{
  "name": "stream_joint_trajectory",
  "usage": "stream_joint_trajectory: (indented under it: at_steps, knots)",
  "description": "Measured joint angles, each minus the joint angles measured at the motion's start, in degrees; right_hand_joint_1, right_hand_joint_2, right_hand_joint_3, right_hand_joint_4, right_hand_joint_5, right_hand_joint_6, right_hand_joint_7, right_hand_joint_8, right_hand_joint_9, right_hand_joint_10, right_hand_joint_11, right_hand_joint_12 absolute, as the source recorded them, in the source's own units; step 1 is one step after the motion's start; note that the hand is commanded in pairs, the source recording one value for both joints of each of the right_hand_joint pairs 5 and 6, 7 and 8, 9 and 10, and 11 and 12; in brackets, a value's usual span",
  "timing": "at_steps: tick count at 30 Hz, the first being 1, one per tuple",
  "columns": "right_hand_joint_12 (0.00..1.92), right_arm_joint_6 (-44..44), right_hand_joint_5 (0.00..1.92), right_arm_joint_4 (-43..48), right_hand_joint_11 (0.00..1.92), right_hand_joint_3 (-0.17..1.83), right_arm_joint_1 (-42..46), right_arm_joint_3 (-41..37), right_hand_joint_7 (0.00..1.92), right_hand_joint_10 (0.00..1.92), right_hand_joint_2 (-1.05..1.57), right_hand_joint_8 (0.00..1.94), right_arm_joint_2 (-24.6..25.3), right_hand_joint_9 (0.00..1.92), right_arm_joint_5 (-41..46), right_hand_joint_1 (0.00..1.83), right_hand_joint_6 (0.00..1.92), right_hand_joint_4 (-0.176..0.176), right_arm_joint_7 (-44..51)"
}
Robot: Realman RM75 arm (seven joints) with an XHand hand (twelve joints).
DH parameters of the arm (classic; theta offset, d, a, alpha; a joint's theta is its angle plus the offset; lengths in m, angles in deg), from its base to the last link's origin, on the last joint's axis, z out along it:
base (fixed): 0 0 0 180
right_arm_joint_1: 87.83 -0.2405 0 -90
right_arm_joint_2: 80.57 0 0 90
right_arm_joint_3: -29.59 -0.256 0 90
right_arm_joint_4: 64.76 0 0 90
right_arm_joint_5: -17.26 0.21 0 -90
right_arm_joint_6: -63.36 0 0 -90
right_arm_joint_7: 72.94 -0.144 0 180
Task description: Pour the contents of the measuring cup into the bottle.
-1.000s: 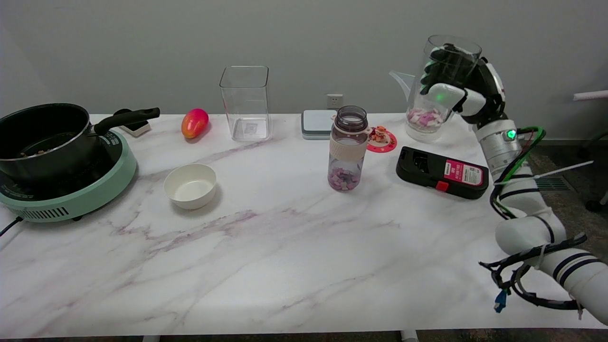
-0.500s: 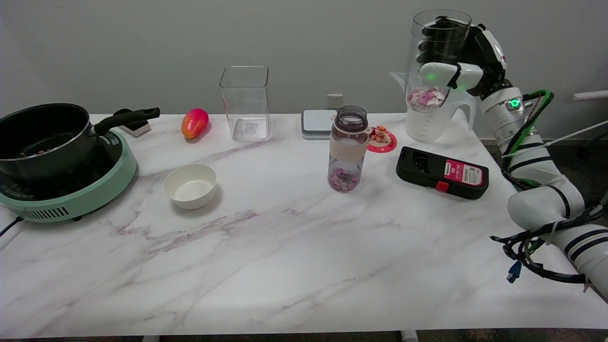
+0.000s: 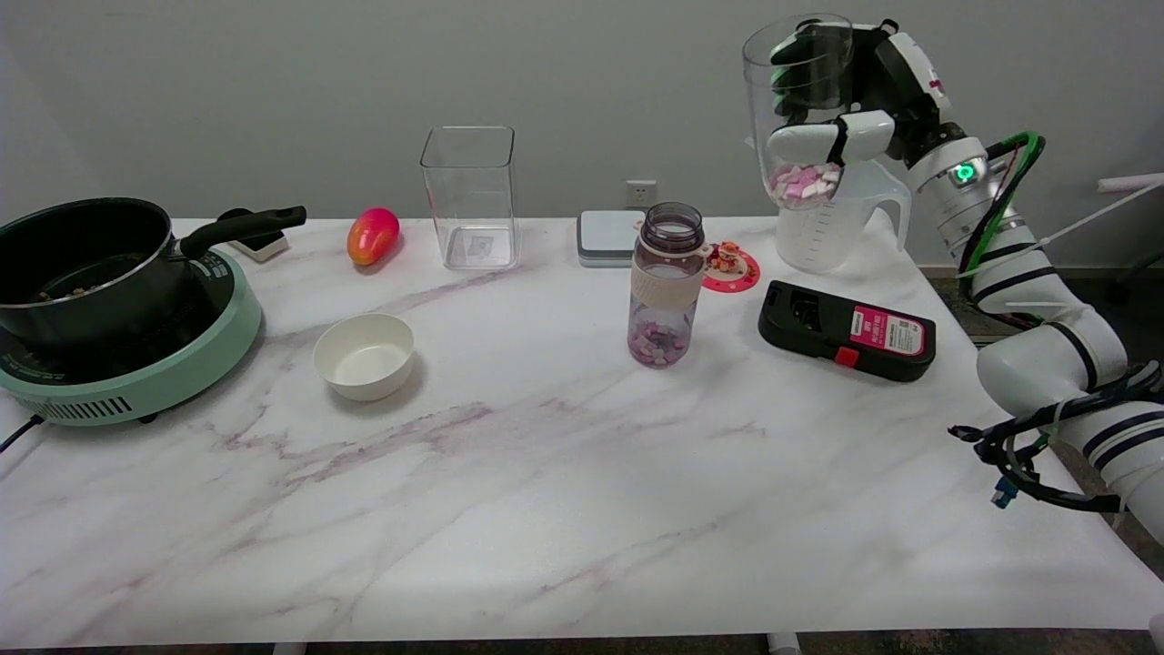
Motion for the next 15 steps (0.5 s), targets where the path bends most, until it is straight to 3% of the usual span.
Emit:
stream_joint_trajectory:
  at_steps: [15]
  knots:
    - [1.82,-1.28,1.92,-0.18,1.82,0.32,-1.51,0.54,1.92,1.92,1.57,1.92,-0.39,1.92,-8.54,1.31,1.92,0.000,2.66]
